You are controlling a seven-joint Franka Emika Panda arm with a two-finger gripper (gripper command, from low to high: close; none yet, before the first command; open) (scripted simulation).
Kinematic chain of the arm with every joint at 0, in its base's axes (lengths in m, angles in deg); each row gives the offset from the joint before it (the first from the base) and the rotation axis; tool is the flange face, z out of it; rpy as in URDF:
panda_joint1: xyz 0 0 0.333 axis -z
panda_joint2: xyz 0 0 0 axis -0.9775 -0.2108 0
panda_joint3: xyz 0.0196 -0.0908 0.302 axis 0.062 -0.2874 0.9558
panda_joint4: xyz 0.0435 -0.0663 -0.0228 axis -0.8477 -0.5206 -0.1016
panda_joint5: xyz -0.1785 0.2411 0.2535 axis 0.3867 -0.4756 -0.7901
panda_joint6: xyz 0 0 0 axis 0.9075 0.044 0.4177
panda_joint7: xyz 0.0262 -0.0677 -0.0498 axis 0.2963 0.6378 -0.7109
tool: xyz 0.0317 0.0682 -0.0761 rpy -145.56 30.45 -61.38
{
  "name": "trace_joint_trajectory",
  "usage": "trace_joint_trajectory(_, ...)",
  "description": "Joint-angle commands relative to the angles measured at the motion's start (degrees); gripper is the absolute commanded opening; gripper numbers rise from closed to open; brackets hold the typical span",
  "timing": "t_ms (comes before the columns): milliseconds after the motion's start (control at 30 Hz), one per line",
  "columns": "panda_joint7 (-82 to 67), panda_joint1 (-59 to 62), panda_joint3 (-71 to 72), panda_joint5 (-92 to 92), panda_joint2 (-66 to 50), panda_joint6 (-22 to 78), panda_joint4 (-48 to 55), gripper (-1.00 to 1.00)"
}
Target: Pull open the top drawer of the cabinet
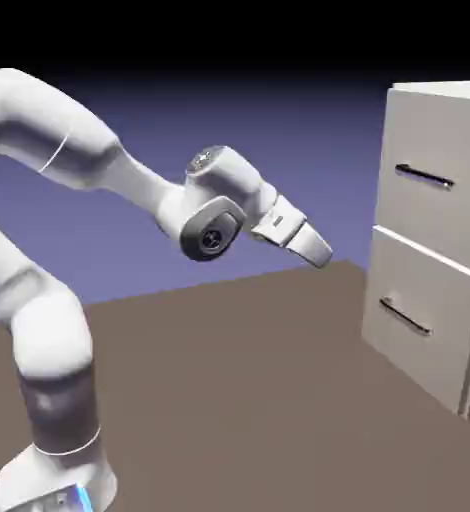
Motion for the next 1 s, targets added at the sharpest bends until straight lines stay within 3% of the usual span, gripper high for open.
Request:
trace_joint_trajectory(0,-0.49,1.47,1.36,-2.50,0.13,0.23,0.83,0.00)
trace_joint_trajectory(967,-14.70,44.11,40.69,-74.76,3.95,6.97,24.76,0.00)
